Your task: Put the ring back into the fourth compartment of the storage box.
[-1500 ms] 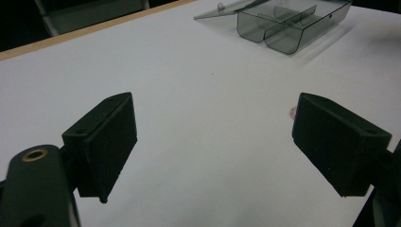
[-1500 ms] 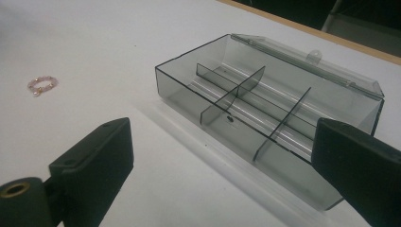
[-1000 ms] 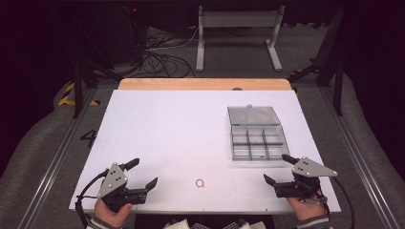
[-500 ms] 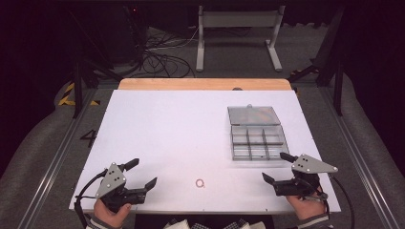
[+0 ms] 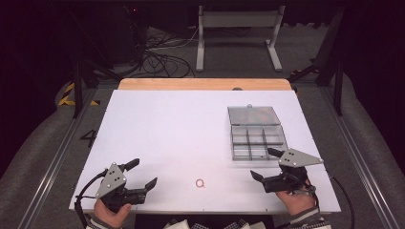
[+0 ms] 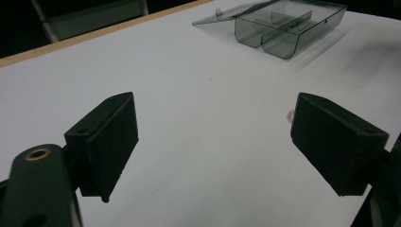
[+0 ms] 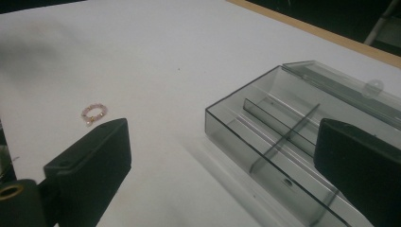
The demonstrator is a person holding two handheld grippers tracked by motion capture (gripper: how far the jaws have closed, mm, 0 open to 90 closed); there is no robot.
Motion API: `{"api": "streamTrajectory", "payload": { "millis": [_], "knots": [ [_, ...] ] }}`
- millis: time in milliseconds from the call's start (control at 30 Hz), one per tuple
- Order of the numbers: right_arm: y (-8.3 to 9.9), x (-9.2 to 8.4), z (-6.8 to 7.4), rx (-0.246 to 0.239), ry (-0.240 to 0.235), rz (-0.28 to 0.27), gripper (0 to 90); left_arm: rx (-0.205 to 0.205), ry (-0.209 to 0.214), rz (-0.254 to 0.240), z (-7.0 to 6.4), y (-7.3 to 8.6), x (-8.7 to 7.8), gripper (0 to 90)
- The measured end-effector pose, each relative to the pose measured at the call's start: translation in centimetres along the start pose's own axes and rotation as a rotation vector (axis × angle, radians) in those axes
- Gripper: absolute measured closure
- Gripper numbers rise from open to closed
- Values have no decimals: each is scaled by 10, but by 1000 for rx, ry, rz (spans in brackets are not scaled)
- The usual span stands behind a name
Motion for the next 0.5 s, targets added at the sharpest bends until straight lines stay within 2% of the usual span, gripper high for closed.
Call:
{"api": "streamTrajectory", "payload": {
  "millis": [500],
  "knots": [
    [-24, 20, 26, -50, -68, -2, 50, 0, 3, 2, 0, 0, 0, 168]
  ]
}}
Point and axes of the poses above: each handheld gripper's, and its own axes: x roughly forward along the jaws, y roughly out of its underside, z roughly to its left, the point moved 3 cm from there along x, roughly forward along the jaws, and after that the axes turned 14 degrees about y, right-handed, at the moved point
